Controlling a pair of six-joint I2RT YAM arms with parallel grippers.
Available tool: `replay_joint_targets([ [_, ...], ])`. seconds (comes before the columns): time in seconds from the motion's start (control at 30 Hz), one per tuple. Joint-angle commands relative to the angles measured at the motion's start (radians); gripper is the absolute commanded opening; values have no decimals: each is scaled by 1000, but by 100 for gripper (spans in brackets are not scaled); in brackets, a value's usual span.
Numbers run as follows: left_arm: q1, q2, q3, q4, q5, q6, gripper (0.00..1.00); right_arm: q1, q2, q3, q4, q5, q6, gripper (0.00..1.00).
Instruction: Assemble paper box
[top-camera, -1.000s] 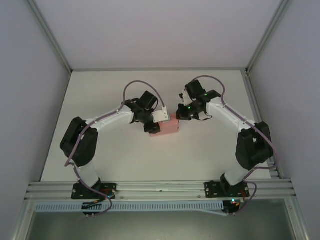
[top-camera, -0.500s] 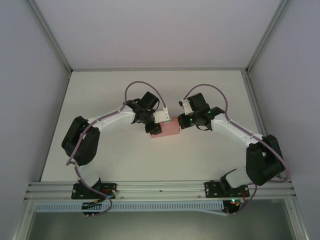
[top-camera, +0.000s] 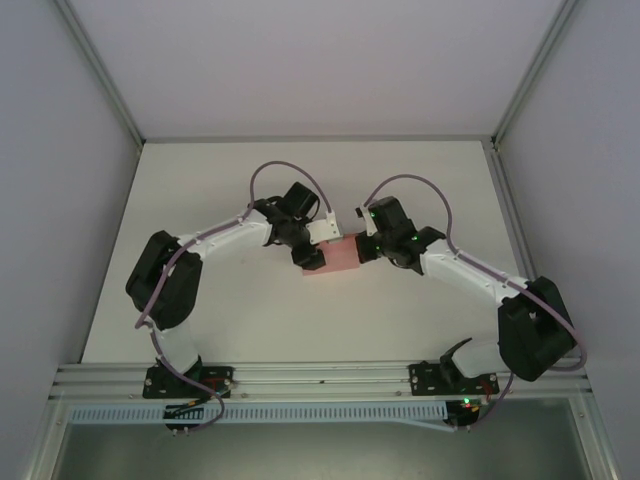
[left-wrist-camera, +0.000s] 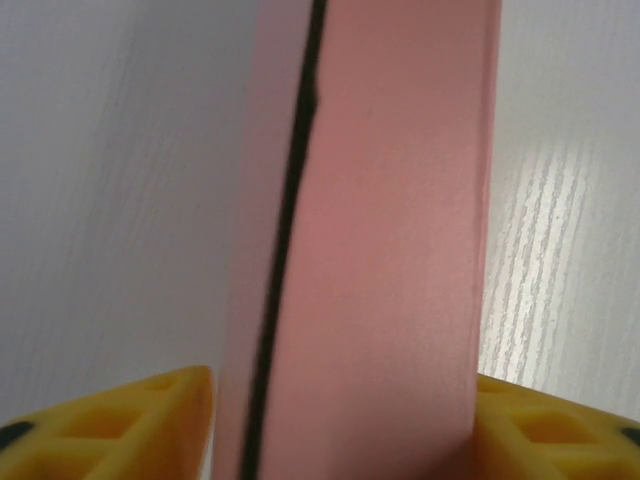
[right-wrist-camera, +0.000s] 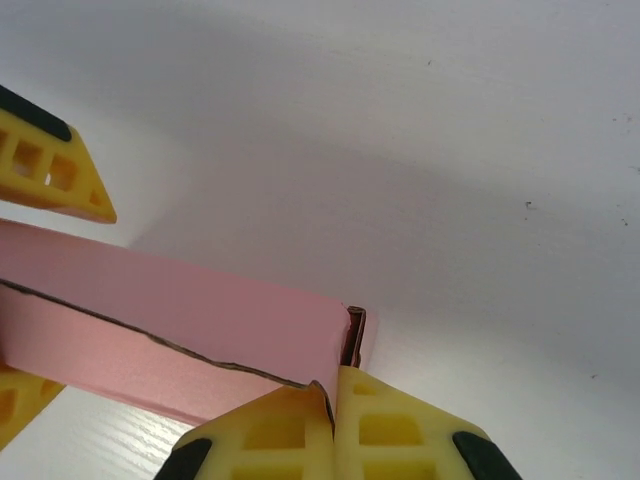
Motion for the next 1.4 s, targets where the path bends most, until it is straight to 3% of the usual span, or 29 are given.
replay_joint_targets([
  [0.0,5,-12,12,17,2,-38,72,34,36,-77,-51,5,93,0],
  [0.1,6,-41,9,19,3,-39,81,45,26,-100,-39,2,135,0],
  [0.3,5,-98,-8,16,-37,-56,87,54,13,-170,-14,37,132,0],
  [0.47,6,-91,-40,16,-25,-45,72,54,4,-173,-8,29,133,3],
  [0.73,6,-23,-38,-3,22,-29,72,53,-35,-132,-21,26,160,5],
  [0.9,7,-7,-32,-6,11,-20,51,54,-25,-108,-49,39,175,8],
  [1.03,5,-4,-37,-13,3,-2,44,54,-62,-71,-48,26,160,16],
  [1.17,4,-1,-36,-11,2,6,44,53,-92,-1,-70,36,139,40],
  [1.37,0,-1,-40,-16,0,19,42,52,-88,97,-130,105,98,45],
])
